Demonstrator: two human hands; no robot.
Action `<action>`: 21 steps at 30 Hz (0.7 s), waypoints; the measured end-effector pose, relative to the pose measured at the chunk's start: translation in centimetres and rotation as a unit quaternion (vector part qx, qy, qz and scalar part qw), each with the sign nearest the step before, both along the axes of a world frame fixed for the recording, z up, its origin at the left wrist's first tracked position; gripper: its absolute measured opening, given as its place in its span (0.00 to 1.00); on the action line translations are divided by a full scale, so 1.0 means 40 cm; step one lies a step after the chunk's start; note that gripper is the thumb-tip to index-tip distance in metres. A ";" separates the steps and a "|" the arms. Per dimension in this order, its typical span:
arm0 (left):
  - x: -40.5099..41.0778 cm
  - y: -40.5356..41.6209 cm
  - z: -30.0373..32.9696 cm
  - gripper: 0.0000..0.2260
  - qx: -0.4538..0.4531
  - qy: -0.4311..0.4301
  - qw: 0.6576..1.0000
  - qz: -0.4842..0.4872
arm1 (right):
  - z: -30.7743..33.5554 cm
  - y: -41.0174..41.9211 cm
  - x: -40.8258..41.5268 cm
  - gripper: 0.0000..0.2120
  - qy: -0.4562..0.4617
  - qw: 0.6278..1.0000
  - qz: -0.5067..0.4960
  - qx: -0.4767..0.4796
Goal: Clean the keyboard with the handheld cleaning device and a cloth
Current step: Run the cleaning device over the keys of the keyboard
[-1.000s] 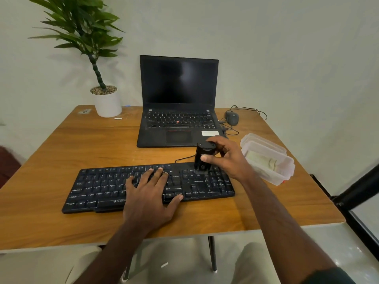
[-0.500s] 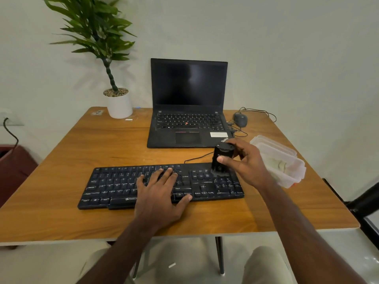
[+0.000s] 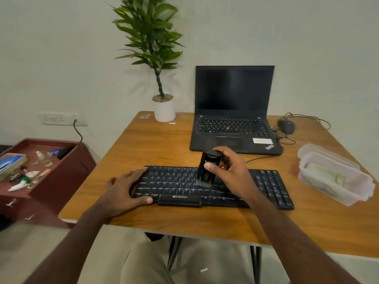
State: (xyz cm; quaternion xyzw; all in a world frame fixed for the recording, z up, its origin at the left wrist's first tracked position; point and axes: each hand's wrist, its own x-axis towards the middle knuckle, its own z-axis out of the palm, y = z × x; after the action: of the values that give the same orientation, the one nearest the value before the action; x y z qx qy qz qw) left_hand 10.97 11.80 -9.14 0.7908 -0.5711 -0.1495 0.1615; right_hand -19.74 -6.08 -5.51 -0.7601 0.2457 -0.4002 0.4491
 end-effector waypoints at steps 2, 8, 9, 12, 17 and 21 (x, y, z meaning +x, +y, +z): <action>0.006 0.004 -0.005 0.53 0.006 0.005 1.000 -0.017 | 0.001 0.013 0.033 0.14 0.011 1.000 0.016 -0.006; 0.003 0.032 -0.027 0.47 -0.094 0.045 0.995 -0.011 | 0.016 0.045 0.120 0.14 0.028 0.998 0.055 -0.010; 0.003 0.031 -0.027 0.48 -0.096 0.040 0.995 -0.011 | 0.017 0.051 0.137 0.14 0.028 0.998 0.061 -0.008; 0.004 0.022 -0.022 0.52 -0.071 0.031 0.997 -0.027 | 0.021 0.072 0.196 0.14 0.032 0.996 0.077 -0.014; 0.015 0.017 -0.026 0.57 -0.026 0.015 0.999 -0.039 | 0.029 0.123 0.311 0.17 0.032 0.992 0.114 -0.036; 0.013 0.015 -0.022 0.56 -0.027 0.013 0.999 -0.037 | 0.021 0.152 0.380 0.19 0.049 0.989 0.127 -0.052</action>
State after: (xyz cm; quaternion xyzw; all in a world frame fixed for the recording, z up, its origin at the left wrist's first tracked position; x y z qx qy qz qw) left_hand 11.49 12.39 -10.02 0.7622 -0.6020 -0.1502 0.1847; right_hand -4.54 0.02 -4.66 -0.8265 0.1475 -0.3141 0.4432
